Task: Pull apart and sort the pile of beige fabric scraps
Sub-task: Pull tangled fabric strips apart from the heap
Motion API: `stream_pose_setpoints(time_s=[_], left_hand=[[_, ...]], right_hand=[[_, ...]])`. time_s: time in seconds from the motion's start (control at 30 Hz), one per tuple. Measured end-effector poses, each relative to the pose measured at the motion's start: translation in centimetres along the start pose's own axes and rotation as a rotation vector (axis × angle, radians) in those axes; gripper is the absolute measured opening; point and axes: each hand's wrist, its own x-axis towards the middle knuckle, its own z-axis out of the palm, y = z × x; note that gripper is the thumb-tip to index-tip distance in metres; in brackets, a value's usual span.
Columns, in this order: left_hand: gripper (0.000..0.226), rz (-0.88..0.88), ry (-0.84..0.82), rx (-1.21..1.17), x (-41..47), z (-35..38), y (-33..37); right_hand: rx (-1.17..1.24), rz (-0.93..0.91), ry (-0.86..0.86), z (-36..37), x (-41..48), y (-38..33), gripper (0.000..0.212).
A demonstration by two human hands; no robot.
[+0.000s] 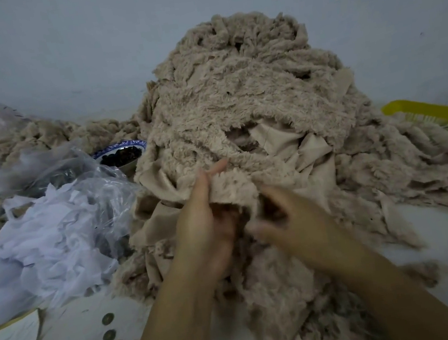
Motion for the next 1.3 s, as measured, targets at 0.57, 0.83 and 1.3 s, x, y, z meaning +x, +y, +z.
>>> stream_pose_setpoints(time_s=[0.57,0.83,1.3], left_hand=[[0.055,-0.117,0.005,0.675,0.4,-0.1,-3.4],[0.043,-0.269,-0.114,-0.001,0.7,0.4,-3.9],[0.015,0.103,0.306,0.488,1.2,-1.9,-2.7]], right_hand=[[1.603,0.563,0.256,-2.2,1.2,2.3,0.043],[1.474,0.64,0.092,-2.0,1.2,2.4,0.055],[1.453,0.672,0.228,-3.3,1.2,3.9,0.062]])
